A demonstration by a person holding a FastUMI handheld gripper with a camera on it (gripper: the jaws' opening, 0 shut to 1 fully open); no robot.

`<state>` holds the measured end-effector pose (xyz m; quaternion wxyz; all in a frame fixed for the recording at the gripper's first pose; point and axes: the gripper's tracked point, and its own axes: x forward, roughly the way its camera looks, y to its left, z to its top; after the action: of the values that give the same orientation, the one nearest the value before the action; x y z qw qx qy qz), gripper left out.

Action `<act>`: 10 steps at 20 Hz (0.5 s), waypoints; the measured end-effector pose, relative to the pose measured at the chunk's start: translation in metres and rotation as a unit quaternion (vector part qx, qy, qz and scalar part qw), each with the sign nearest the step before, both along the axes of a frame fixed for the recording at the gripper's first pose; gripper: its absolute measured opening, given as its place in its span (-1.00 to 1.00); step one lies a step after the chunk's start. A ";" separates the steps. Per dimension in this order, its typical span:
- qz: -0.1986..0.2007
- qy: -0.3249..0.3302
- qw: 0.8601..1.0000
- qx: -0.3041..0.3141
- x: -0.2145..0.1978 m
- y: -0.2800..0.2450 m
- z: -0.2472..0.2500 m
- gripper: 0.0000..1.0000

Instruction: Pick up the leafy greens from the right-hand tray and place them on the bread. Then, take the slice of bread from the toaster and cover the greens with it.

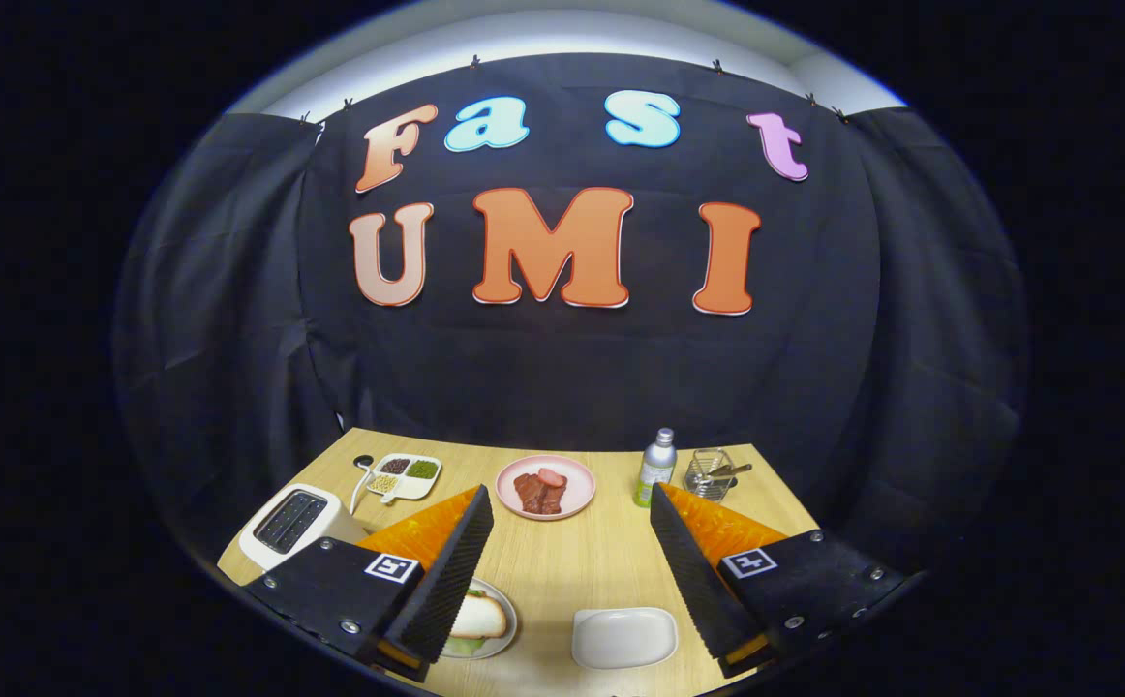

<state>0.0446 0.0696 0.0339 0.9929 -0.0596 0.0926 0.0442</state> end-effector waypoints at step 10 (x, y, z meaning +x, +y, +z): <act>-0.027 -0.037 0.999 0.008 -0.008 -0.040 0.023 0.96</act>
<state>0.0365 0.0300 0.0573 0.9970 -0.0510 0.0567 0.0156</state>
